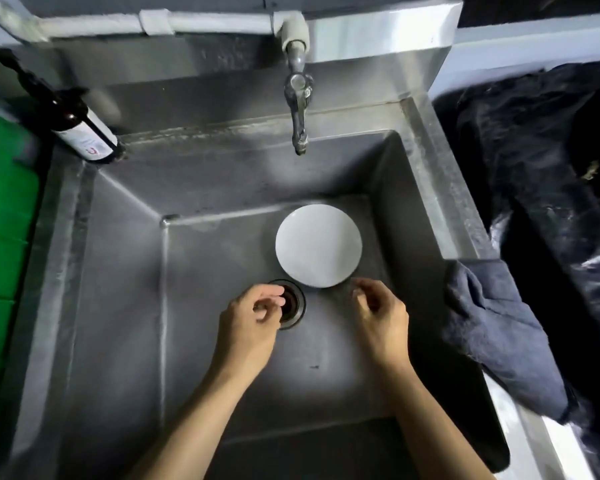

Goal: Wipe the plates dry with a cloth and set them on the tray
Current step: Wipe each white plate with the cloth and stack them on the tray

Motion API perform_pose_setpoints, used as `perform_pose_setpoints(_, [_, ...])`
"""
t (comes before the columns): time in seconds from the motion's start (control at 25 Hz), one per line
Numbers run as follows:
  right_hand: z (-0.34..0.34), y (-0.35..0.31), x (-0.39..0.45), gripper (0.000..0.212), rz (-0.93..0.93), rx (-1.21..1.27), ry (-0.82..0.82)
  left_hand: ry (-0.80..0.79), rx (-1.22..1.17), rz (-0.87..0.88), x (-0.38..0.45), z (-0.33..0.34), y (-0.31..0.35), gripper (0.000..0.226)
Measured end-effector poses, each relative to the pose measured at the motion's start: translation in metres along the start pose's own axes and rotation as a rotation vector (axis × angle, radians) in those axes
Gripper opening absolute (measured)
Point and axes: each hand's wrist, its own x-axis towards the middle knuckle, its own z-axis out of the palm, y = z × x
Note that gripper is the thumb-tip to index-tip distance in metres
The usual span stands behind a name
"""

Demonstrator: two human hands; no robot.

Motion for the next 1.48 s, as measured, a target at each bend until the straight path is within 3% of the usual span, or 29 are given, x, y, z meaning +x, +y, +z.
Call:
perform_pose_setpoints(0.28, [0.057, 0.057, 0.096, 0.028, 0.122, 0.010, 0.085, 0.021, 0.149, -0.074, 0.092, 0.048, -0.049, 0.031])
perform_pose_setpoints(0.44, [0.070, 0.075, 0.124, 0.031, 0.131, -0.129, 0.109, -0.063, 0.321, -0.235, 0.123, 0.069, -0.061, 0.053])
perform_pose_setpoints(0.64, [0.078, 0.076, 0.132, 0.026, 0.148, -0.148, 0.124, -0.006, 0.214, -0.230, 0.135, 0.081, -0.067, 0.025])
perform_pose_setpoints(0.88, [0.076, 0.071, 0.137, 0.027, 0.218, -0.058, 0.127, 0.071, 0.018, -0.293, 0.133, 0.086, -0.070, 0.024])
perform_pose_setpoints(1.08, [0.067, 0.060, 0.110, 0.028, 0.170, 0.082, 0.100, 0.151, -0.225, -0.395, 0.103, 0.071, -0.074, 0.024])
perform_pose_setpoints(1.36, [0.046, 0.016, 0.042, 0.027, 0.109, 0.008, -0.104, 0.280, -0.466, -0.501, 0.021, 0.017, -0.060, 0.038])
perform_pose_setpoints(1.48, [0.044, -0.008, 0.023, 0.023, 0.061, -0.088, -0.182, 0.332, -0.582, -0.575, -0.002, -0.004, -0.055, 0.032])
